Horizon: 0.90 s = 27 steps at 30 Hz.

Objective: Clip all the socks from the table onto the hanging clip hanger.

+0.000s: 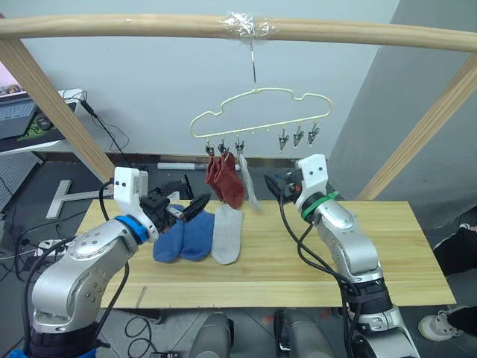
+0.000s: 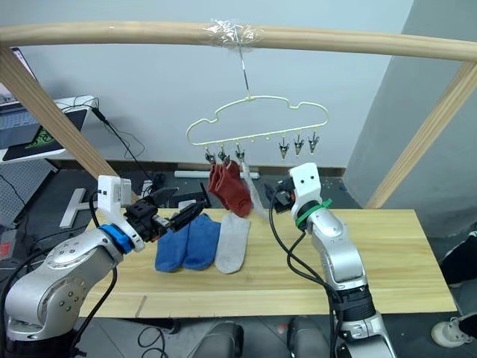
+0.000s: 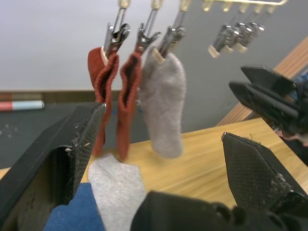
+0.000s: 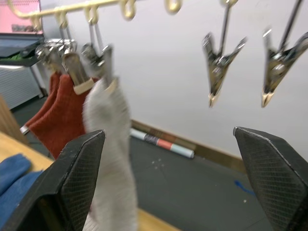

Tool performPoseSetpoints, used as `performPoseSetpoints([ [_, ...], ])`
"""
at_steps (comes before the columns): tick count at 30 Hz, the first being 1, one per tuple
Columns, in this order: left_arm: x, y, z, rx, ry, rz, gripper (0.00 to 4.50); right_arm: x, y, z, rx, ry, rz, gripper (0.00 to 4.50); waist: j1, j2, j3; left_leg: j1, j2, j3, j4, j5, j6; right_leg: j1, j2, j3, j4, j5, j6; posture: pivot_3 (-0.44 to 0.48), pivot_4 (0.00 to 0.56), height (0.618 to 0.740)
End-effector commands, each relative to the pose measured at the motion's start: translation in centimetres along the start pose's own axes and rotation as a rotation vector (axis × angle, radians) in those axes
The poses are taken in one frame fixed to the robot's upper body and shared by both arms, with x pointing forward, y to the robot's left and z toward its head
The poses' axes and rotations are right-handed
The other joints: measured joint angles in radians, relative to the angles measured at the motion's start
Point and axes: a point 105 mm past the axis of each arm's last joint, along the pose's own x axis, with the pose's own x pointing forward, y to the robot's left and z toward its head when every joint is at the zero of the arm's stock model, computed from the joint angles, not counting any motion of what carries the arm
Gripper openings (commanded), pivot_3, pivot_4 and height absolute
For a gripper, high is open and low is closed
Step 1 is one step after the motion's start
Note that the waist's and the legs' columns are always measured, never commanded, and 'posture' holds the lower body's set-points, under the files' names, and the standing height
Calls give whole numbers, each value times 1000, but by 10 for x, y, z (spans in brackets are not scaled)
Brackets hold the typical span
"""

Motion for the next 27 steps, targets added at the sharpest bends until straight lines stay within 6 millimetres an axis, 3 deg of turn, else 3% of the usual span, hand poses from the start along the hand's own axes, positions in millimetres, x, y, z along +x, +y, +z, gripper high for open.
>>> performPoseSetpoints([
  [1,1,-9,15,87,-65,-43,4500,-4,-5,11,22,-46,-36,4450,4,2,1,0,0,0,0,0,0,0,0,0,0,0,0,244,213,740],
  [11,-10,-30,-4,107,-95,-116,4500,-9,-12,9,57,-45,-57,4450,34,2,2,-3,0,-1,-1,0,0,-3,0,-2,0,0,0,321,174,740],
  [13,-9,-32,-5,114,-97,-125,4500,-8,-12,9,56,-45,-59,4104,46,2,2,-3,0,-1,0,0,0,-3,0,-3,0,0,-1,326,169,740],
  [27,1,-25,11,146,-161,-129,4500,12,-9,15,58,-25,-75,4104,38,2,2,-3,0,1,0,0,0,-3,0,-3,1,0,-1,200,190,740],
])
